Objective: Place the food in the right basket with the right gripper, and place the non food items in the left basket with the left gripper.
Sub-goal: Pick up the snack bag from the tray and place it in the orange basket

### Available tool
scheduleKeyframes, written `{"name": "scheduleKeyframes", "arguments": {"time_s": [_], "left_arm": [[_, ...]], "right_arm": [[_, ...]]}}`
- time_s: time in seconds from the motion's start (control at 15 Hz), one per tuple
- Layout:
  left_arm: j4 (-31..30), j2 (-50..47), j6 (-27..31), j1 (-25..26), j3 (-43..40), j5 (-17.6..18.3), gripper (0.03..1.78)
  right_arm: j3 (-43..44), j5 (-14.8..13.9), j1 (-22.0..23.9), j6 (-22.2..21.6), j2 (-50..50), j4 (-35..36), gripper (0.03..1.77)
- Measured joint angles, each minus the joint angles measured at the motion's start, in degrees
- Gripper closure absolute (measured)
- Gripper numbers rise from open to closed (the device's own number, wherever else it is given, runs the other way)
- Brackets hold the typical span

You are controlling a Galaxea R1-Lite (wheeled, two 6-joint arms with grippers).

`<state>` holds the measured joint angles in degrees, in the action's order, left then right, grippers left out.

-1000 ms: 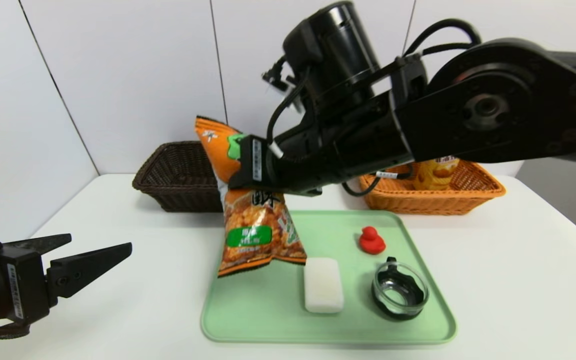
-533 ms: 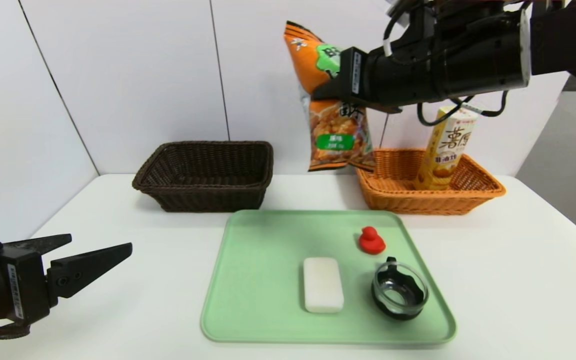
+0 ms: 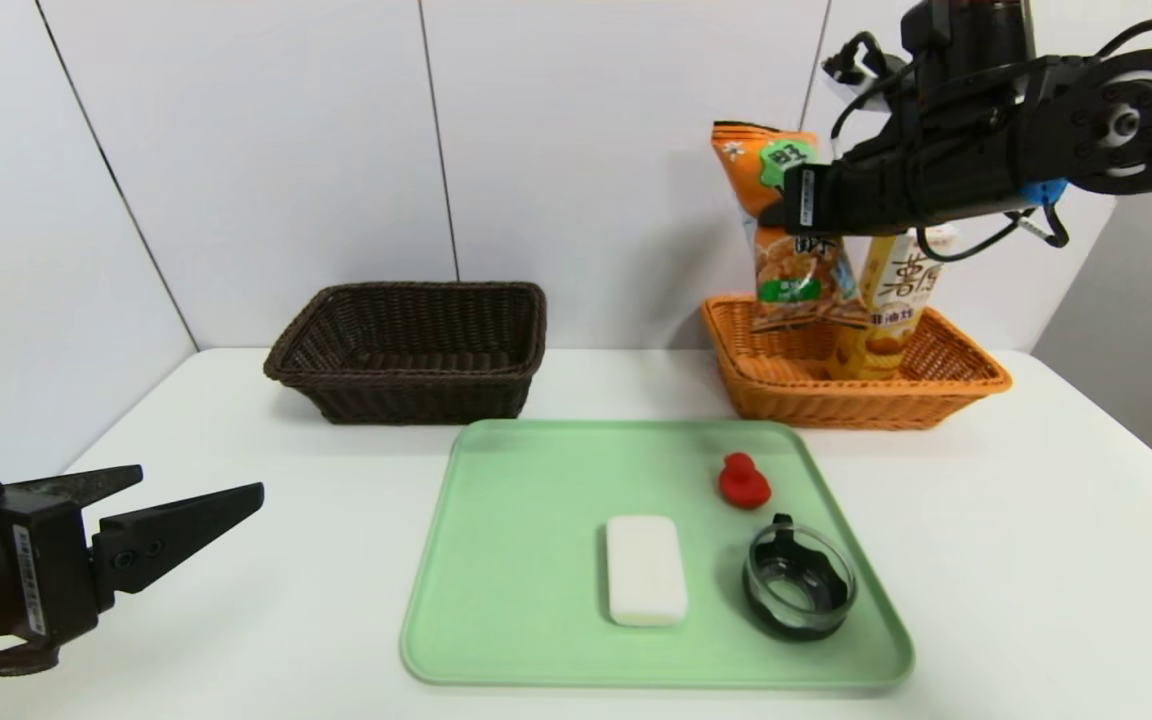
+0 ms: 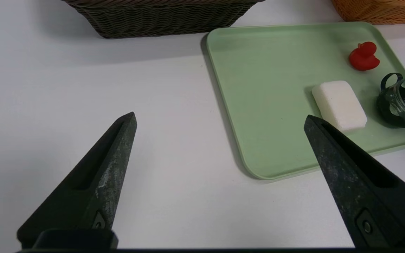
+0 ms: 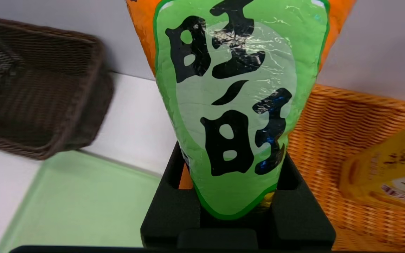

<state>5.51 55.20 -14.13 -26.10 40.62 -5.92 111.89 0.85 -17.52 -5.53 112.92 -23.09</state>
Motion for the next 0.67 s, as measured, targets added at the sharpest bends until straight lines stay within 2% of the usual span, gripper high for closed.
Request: {"name": "scheduleKeyframes", "arguments": {"time_s": [0.27,0.67], "left_arm": [[0.0,0.09,0.11,0.0,0.0,0.02,0.12],[0.0,0.39,0.16,0.0,0.11,0.0,0.12]], "right_arm": [[0.0,0.57,3.22,0.05,2.82,0.63,1.37],[-1.39,0.18,4.49,-0.41,6.23,3.83,1.37]]}}
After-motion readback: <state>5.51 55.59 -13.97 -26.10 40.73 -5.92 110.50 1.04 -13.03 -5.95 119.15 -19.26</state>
